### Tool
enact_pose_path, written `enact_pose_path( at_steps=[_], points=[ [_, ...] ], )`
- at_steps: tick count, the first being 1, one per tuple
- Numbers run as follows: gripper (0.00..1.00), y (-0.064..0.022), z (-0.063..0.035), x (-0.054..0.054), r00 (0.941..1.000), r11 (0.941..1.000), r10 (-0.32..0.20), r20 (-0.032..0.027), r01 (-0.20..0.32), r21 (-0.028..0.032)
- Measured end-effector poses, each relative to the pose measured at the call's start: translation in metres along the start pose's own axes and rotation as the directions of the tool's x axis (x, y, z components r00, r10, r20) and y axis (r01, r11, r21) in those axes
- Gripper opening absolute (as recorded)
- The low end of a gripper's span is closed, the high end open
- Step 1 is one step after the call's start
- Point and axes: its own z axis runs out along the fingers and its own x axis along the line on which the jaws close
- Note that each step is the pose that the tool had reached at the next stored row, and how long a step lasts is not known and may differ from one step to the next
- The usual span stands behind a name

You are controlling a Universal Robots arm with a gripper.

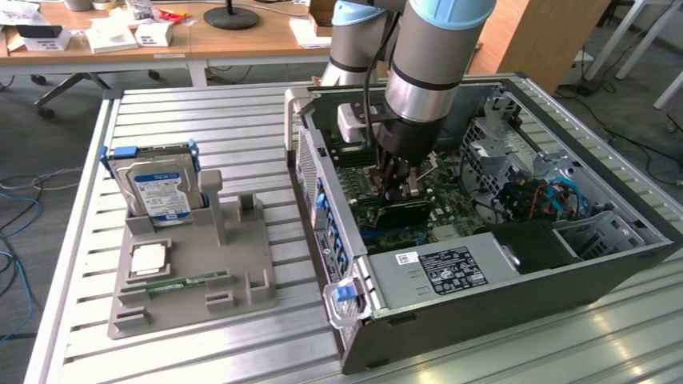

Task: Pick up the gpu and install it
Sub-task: 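Press down on the gpu until it lock into place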

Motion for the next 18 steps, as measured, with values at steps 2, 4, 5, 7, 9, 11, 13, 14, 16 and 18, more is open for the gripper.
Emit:
enact_pose_path(
  at_steps=[2,4,5,7,9,11,13,14,16,18],
  points=[
    [0.11,0.0,0.0001,0.0,1.0,1.0,0.0,0.0001,0.0,0.0],
    [0.11,0.0,0.0001,0.0,1.0,1.0,0.0,0.0001,0.0,0.0001],
    [0.11,0.0,0.0002,-0.0001,1.0,1.0,0.0,0.0002,0.0,0.0001],
    [0.11,0.0,0.0002,0.0,1.0,1.0,0.0,0.0001,0.0,0.0001],
    [0.11,0.0001,0.0002,0.0,1.0,1.0,0.0,0.0001,0.0,0.0001],
    [0.11,0.0012,0.0004,-0.0001,1.0,1.0,0.0,0.0003,0.0,0.0003],
    [0.11,0.0025,0.0003,0.0,1.0,1.0,0.0,0.0002,0.0,0.0002],
    [0.11,0.0026,0.0003,0.0,1.0,1.0,0.0,0.0002,0.0,0.0002],
    [0.11,0.0026,0.0003,0.0,1.0,1.0,0.0,0.0002,0.0,0.0001],
    [0.11,0.0026,0.0003,0.0001,1.0,1.0,0.0,0.0002,0.0,0.0001]
  ],
)
